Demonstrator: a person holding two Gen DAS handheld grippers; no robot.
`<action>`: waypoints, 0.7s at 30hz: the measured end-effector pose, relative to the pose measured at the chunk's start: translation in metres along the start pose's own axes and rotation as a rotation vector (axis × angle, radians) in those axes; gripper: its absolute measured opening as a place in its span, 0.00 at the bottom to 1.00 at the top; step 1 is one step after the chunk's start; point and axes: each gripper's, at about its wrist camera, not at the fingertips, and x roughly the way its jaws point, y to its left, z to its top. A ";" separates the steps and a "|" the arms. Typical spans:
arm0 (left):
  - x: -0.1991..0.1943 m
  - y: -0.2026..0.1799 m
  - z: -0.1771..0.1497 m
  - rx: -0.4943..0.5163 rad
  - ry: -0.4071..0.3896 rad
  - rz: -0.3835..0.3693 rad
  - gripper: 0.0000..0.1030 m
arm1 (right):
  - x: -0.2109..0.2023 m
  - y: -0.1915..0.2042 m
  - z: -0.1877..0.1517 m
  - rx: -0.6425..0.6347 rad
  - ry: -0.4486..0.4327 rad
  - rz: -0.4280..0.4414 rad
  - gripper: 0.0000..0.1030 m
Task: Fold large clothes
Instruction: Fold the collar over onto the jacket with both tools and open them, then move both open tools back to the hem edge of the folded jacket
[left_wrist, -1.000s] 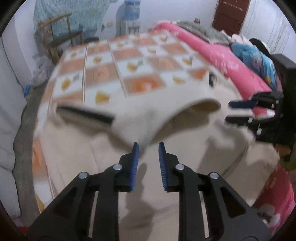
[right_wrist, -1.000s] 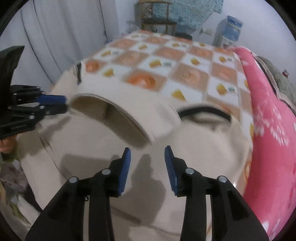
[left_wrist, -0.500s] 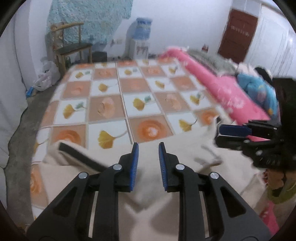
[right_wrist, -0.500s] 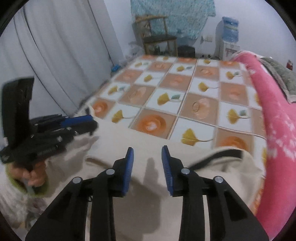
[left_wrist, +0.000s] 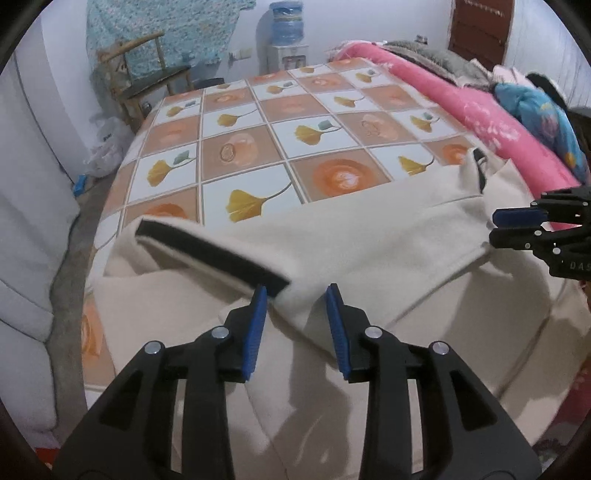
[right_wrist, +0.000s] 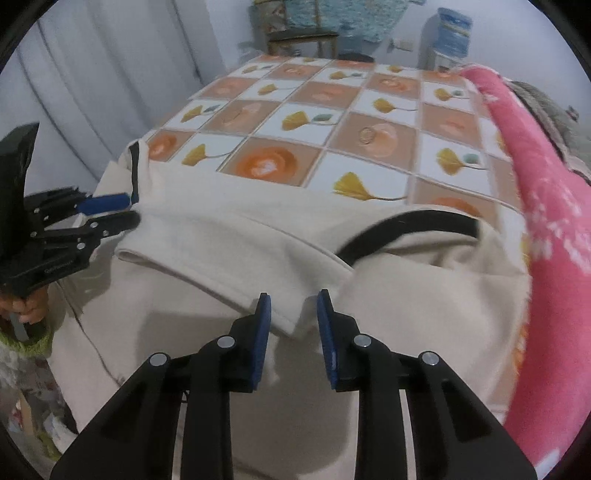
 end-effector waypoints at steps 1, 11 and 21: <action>-0.005 0.001 0.000 -0.010 -0.016 -0.023 0.31 | -0.007 0.001 0.000 0.003 -0.015 0.005 0.24; 0.011 -0.023 -0.006 0.002 0.029 -0.006 0.35 | 0.002 0.015 0.002 0.040 -0.031 0.031 0.24; -0.059 0.001 -0.038 -0.099 -0.060 -0.012 0.66 | -0.046 0.022 -0.035 0.132 -0.047 0.065 0.58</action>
